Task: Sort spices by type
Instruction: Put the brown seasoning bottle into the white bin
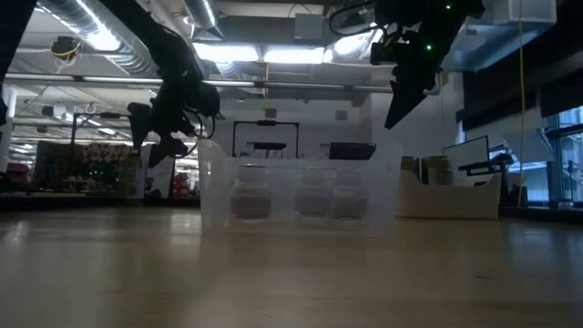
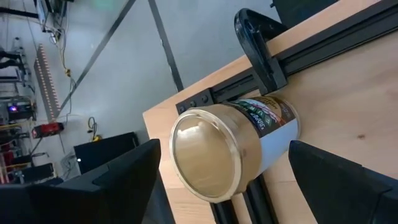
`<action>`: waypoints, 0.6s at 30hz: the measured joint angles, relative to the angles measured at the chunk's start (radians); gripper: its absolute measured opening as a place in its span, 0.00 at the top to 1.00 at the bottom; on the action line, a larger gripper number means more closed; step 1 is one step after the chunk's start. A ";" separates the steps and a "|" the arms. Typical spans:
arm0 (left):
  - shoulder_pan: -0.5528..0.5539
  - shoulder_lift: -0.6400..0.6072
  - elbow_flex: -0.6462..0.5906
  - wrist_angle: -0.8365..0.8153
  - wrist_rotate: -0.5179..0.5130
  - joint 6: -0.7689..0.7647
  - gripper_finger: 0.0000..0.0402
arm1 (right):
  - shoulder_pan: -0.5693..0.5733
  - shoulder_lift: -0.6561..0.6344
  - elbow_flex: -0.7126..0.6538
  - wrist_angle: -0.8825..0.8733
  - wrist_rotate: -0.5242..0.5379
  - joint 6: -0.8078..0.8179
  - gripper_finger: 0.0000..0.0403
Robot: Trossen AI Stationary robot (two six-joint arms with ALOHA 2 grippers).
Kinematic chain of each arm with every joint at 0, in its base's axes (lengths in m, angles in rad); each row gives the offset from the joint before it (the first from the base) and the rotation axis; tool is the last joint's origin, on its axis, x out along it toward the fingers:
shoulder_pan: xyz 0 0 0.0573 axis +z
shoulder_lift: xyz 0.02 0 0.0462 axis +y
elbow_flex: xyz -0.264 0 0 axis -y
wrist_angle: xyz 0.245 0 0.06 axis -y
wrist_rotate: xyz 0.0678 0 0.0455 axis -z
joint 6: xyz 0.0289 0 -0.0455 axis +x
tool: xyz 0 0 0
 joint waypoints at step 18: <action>0.025 0.104 0.000 -0.029 -0.023 0.041 0.15 | 0.000 0.000 0.000 -0.017 -0.060 0.012 0.14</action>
